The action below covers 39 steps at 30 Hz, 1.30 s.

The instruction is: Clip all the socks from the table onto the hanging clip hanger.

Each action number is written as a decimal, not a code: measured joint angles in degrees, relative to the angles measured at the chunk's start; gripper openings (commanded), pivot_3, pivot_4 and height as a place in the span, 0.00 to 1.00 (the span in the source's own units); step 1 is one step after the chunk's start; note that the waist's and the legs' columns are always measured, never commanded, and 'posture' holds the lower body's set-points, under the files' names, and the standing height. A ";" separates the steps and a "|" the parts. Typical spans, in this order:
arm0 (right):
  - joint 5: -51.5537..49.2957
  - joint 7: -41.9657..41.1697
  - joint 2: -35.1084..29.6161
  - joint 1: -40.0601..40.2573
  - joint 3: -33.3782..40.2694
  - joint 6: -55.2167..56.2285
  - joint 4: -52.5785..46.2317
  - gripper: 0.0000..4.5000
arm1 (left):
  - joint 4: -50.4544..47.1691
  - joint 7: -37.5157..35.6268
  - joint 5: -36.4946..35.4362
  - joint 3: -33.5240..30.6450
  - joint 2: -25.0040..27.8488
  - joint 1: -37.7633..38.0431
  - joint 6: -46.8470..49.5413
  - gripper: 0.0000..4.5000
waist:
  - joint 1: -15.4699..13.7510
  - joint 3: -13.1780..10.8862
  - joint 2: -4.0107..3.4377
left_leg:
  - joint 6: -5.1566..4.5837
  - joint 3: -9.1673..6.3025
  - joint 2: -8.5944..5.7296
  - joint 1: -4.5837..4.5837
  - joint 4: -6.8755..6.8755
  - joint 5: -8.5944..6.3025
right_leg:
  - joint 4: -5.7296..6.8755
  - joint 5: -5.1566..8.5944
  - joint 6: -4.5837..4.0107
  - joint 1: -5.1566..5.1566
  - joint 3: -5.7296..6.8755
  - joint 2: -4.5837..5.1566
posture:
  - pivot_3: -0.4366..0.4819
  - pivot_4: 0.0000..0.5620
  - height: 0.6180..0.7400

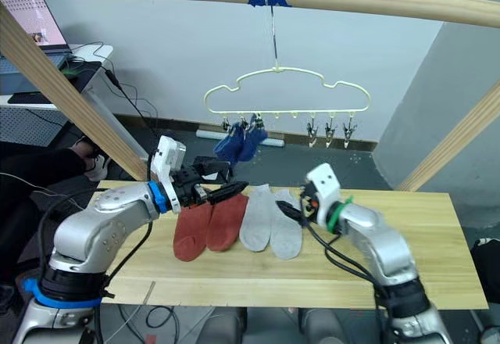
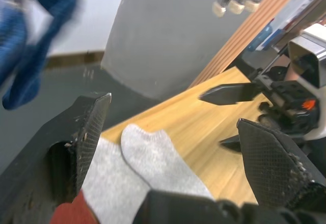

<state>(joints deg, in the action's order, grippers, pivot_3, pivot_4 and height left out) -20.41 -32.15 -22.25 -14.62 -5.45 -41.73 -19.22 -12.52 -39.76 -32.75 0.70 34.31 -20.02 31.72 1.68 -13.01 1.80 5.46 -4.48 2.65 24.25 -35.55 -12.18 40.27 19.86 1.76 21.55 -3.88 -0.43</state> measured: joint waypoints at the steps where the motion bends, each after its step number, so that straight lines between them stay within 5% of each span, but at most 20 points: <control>1: -0.74 -0.50 -0.54 0.17 0.74 -0.03 -1.27 0.90 | 0.15 -0.03 0.58 -0.10 -0.43 -0.18 -1.36 1.00 | 0.13 0.00 0.00 | 0.00 -0.01 0.01 -0.01 0.00 0.00 | 0.00 0.00 0.00 -0.02 0.01 -0.01 | 0.45 0.30 1.00; 7: -6.27 -1.94 -1.96 0.03 4.50 -0.89 -8.18 0.90 | 3.13 0.58 5.94 -0.63 -5.30 -0.83 -10.79 0.69 | 0.53 0.01 0.00 | -0.01 0.00 0.00 -0.04 -0.06 0.00 | 0.03 0.00 -0.01 -0.06 0.00 -0.04 | 0.43 0.30 1.00; 22: -10.14 1.92 0.33 -4.02 4.94 -0.36 -12.71 0.90 | 11.26 4.06 17.34 1.99 -14.49 -4.35 -24.33 0.69 | 0.39 0.01 0.00 | -0.03 -0.05 -0.04 -0.02 -0.32 0.00 | 0.23 -0.02 0.01 -0.10 0.05 -0.04 | 0.41 0.33 1.00; 39: -15.31 2.41 -1.15 -4.68 7.11 0.21 -14.53 0.90 | 21.36 7.94 21.63 2.36 -20.39 -9.50 -30.93 0.69 | 0.88 0.01 0.00 | -0.04 -0.08 -0.05 -0.09 -0.43 0.01 | 0.52 -0.02 0.01 -0.11 0.07 -0.07 | 0.40 0.34 1.00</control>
<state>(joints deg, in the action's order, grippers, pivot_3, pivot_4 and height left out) -35.72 -29.74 -23.40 -19.30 1.66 -41.52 -33.75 8.84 -31.82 -11.12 3.06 13.91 -29.52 0.79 2.56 -13.00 1.80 5.42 -4.57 2.60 24.16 -35.99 -12.17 40.78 19.84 1.78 21.44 -3.81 -0.50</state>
